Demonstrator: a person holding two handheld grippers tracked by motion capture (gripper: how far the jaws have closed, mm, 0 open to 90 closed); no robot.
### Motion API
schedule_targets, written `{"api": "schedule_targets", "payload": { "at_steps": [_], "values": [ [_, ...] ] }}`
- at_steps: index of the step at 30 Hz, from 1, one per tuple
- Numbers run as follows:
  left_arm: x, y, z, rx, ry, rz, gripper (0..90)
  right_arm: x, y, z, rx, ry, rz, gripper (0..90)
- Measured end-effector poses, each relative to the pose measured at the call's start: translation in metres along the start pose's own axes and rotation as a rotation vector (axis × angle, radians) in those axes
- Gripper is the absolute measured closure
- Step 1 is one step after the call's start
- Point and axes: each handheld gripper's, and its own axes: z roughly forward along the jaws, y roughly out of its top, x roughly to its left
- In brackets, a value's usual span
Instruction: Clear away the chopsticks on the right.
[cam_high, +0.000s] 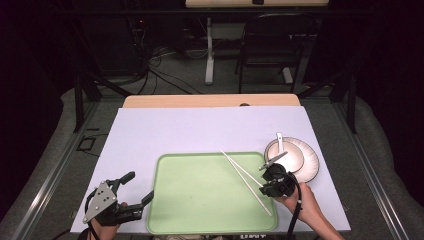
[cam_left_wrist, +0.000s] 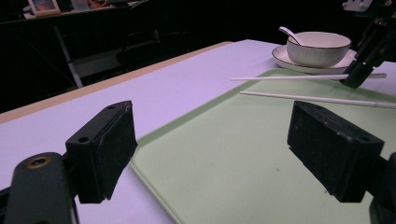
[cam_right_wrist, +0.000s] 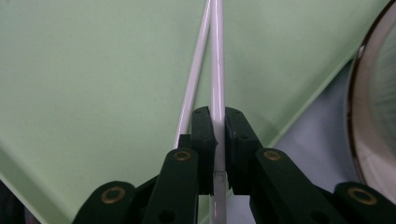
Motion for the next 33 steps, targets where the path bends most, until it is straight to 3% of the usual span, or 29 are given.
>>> {"api": "schedule_targets", "payload": {
  "at_steps": [3, 4, 5, 6, 7, 8, 9, 10, 13, 15, 19, 24, 25, 27, 30, 33],
  "values": [
    [0.0, 0.0, 0.0, 0.002, -0.001, 0.001, 15.4, 0.002, -0.002, 0.008, -0.004, 0.005, 0.004, 83.2],
    [0.0, 0.0, 0.0, 0.003, -0.002, 0.001, 15.4, 0.002, -0.001, 0.006, 0.051, 0.002, 0.001, 83.3],
    [0.0, 0.0, 0.0, 0.001, -0.002, 0.0, 15.4, 0.003, -0.001, 0.008, 0.029, -0.001, 0.012, 83.3],
    [0.0, 0.0, 0.0, 0.0, -0.002, 0.0, 15.4, 0.004, -0.004, 0.015, -0.055, -0.004, 0.029, 83.3],
    [0.0, 0.0, 0.0, 0.0, -0.001, 0.0, 15.4, 0.003, -0.001, 0.01, 0.044, -0.017, 0.016, 83.2],
    [0.0, 0.0, 0.0, 0.001, 0.0, 0.0, 15.4, 0.001, 0.0, 0.01, 0.06, -0.015, 0.025, 83.2],
    [0.0, 0.0, 0.0, 0.001, -0.002, 0.001, 15.4, 0.001, -0.002, 0.014, 0.01, -0.01, 0.037, 83.1],
    [0.0, 0.0, 0.0, 0.001, -0.002, 0.0, 15.4, 0.0, -0.002, 0.011, 0.054, -0.011, 0.039, 82.9],
    [0.0, 0.0, 0.0, 0.002, -0.002, 0.002, 15.4, 0.0, -0.004, 0.012, 0.055, -0.007, 0.047, 82.5],
    [0.0, 0.0, 0.0, 0.002, -0.002, 0.001, 15.4, 0.001, -0.006, 0.019, -0.011, 0.003, 0.06, 81.5],
    [0.0, 0.0, 0.0, 0.003, -0.001, 0.002, 15.4, 0.002, -0.004, 0.013, 0.059, -0.002, 0.043, 78.0],
    [0.0, 0.0, 0.0, 0.002, -0.001, 0.002, 15.4, 0.005, -0.005, 0.016, 0.03, 0.023, 0.043, 79.3],
    [0.0, 0.0, 0.0, 0.001, 0.0, 0.0, 15.4, 0.006, -0.004, 0.014, 0.064, 0.03, 0.024, 79.5],
    [0.0, 0.0, 0.0, 0.003, -0.001, 0.002, 15.4, 0.008, -0.005, 0.016, 0.045, 0.07, 0.03, 79.2],
    [0.0, 0.0, 0.0, 0.003, -0.003, 0.002, 15.4, 0.012, -0.004, 0.015, 0.033, 0.004, 0.003, 74.2],
    [0.0, 0.0, 0.0, 0.005, -0.003, 0.003, 15.4, 0.01, -0.005, 0.01, 0.042, 0.008, -0.01, 64.1]
  ]
}}
